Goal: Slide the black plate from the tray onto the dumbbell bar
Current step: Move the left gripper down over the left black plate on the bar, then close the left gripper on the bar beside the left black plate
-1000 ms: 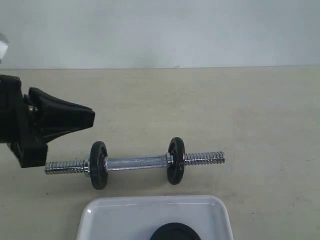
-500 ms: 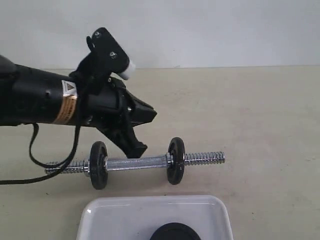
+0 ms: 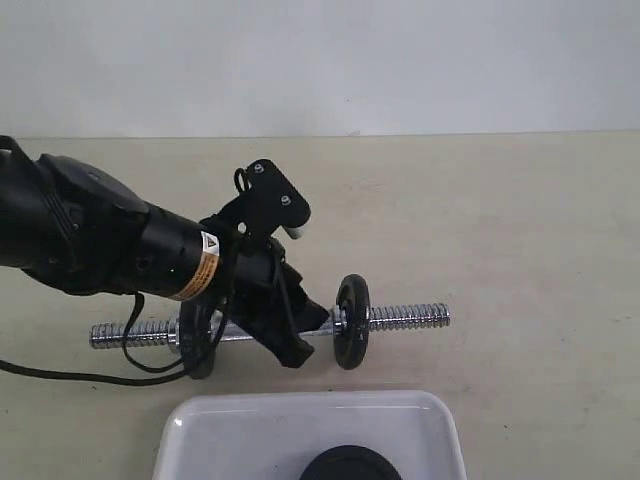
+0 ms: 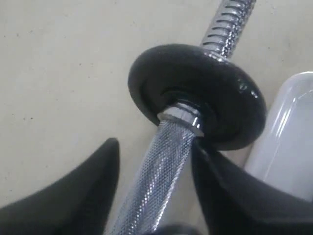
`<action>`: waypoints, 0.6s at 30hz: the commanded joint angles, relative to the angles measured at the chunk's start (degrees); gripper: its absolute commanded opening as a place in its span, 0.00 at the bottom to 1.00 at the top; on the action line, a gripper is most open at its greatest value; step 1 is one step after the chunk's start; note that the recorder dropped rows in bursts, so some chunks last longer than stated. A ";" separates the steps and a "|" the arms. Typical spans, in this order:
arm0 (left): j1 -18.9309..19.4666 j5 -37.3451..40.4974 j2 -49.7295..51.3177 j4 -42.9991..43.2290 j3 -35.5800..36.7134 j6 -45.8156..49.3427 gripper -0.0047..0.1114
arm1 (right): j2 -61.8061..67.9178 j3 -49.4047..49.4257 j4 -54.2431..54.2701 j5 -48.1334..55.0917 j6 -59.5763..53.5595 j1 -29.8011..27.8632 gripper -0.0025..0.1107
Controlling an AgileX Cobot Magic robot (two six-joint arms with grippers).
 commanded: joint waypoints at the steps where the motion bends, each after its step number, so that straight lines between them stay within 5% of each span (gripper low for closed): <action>1: -0.29 1.19 -0.87 -0.13 -0.33 -0.51 0.68 | -0.29 -0.27 -0.20 0.17 -0.95 -0.04 0.03; 18: -0.29 -2.66 2.96 -0.13 -0.22 11.70 0.71 | -0.29 -0.27 -0.20 -0.30 -0.92 -0.04 0.03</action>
